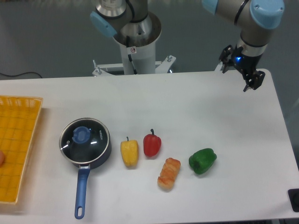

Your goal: Open the lid

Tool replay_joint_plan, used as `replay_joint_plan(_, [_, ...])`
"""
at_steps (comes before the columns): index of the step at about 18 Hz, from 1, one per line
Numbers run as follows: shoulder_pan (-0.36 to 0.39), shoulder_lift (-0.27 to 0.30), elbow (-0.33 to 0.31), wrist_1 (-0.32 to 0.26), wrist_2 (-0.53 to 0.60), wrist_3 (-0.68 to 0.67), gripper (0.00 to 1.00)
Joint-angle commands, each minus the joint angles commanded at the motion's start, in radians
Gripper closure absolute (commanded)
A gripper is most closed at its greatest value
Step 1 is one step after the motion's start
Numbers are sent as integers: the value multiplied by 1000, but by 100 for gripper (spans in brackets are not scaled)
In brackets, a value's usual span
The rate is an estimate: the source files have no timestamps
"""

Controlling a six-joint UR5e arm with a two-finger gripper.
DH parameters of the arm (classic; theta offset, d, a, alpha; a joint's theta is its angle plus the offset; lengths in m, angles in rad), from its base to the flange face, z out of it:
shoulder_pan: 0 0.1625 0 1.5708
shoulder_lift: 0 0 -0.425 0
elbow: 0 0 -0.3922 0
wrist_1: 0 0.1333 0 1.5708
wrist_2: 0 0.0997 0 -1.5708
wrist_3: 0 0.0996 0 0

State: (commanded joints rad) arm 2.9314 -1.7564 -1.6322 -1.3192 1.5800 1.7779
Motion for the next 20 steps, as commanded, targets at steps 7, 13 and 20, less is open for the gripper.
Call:
replay_joint_plan(7, [-18, 2, 0, -17, -5, -8, 0])
replay_joint_plan(13, [-49, 37, -47, -8, -17, -26, 0])
replay_joint_plan(20, [-142, 60, -51, -17, -23, -287, 0])
